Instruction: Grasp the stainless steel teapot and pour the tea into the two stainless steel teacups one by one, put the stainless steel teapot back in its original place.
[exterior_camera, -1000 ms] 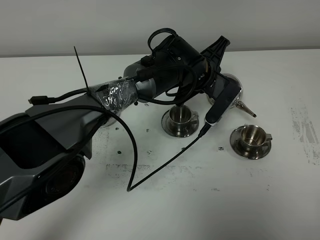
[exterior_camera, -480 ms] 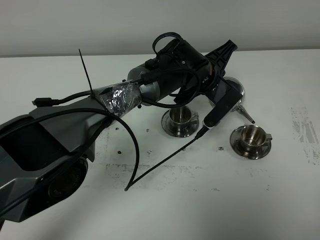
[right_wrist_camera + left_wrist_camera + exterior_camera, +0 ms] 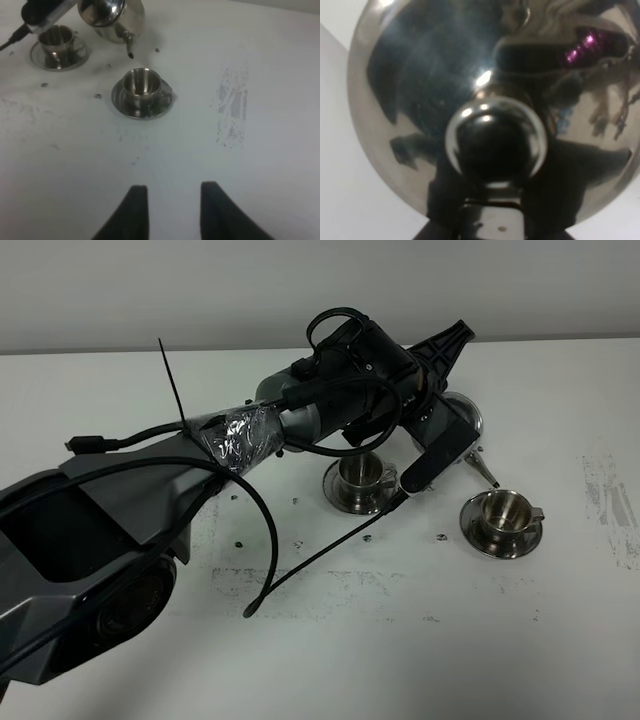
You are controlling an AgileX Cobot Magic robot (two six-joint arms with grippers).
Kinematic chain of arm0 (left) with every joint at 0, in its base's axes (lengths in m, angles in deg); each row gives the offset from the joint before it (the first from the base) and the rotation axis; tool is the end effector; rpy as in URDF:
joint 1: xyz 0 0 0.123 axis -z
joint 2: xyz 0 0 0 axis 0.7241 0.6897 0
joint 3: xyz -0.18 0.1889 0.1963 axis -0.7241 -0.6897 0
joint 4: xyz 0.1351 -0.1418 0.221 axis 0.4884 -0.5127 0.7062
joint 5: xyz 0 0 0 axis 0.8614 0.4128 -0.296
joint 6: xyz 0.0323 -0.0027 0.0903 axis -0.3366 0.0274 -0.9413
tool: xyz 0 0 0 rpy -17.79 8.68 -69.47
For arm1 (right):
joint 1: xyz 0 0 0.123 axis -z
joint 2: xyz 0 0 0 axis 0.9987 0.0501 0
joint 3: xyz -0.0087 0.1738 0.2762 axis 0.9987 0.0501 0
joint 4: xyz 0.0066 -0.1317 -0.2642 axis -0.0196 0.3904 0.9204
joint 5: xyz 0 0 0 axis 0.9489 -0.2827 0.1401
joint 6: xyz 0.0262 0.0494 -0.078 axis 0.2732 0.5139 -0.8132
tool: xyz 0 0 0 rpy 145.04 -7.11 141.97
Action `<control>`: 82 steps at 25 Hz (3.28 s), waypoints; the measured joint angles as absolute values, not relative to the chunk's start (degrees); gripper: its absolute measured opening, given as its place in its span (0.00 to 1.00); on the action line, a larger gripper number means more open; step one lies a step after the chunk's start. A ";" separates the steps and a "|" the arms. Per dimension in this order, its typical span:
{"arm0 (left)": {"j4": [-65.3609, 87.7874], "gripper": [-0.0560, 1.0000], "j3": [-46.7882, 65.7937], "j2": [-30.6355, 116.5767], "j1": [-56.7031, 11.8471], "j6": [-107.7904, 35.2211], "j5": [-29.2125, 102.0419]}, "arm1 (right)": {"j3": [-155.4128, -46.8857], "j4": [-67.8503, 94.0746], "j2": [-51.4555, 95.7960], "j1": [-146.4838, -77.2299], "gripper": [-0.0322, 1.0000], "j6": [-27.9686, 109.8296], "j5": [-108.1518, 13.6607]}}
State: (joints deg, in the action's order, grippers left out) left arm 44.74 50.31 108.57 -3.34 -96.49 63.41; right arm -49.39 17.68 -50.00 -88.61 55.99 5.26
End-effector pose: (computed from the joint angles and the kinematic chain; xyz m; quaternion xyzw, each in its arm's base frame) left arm 0.4715 -0.4175 0.1935 0.8824 0.2344 0.2920 0.2848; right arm -0.0008 0.0049 0.2936 -0.0708 0.8596 0.0010 0.5061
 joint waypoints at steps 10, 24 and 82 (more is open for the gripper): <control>45.48 0.22 50.31 108.57 -2.45 -98.03 63.37 | -49.39 17.68 -50.00 -88.61 0.26 55.99 5.26; 47.37 0.22 50.31 108.57 -1.78 -98.07 62.38 | -49.39 17.68 -50.00 -88.61 0.26 55.99 5.26; 51.42 0.22 50.14 108.68 -1.33 -98.01 58.68 | -49.39 17.68 -50.00 -88.61 0.26 56.04 5.26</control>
State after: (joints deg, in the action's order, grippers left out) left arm 51.42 50.14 108.68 -1.33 -98.01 58.68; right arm -49.39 17.68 -50.00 -88.61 56.04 5.26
